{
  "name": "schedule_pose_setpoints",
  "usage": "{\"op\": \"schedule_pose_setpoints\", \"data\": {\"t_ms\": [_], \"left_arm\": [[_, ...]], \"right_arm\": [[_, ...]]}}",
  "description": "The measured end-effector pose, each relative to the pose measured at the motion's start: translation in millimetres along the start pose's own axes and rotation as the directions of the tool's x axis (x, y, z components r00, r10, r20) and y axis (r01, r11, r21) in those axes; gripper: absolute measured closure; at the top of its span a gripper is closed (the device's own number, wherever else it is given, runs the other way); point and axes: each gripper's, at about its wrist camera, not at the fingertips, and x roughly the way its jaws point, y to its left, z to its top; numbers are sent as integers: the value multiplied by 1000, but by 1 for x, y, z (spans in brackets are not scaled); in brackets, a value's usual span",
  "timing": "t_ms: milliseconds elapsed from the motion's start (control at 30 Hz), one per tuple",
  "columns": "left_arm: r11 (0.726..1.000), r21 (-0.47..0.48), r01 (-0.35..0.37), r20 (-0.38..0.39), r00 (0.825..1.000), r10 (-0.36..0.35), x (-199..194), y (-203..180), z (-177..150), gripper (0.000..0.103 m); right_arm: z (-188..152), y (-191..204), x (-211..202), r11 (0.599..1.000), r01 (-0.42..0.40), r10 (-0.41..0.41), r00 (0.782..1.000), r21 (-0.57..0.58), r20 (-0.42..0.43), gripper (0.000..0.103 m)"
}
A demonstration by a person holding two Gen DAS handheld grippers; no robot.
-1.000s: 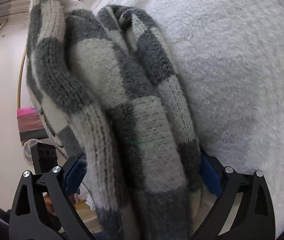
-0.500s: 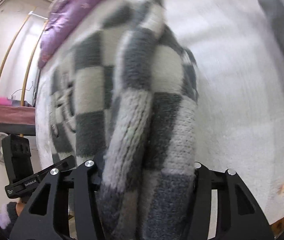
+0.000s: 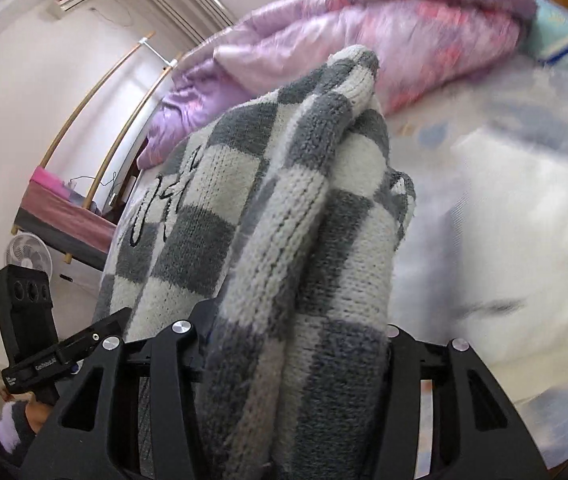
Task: Fold large clothes
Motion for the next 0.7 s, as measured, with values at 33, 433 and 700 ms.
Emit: {"op": "schedule_pose_setpoints", "data": {"t_ms": [33,433,700], "left_arm": [[1000,16,19,14,1000,-19,10,-25,0,49],[983,178,55,-34,998,-49,163,-184,-29,49],[962,258,-93,-212,965,151,255,-169,-76,31]], "right_arm": [[8,-13,-19,1000,14,-14,1000,-11,16,58],[17,-213,-112,990,133,-135,987,36,81,57],[-21,-316,-25,935,269,-238,959,232,-154,41]]}}
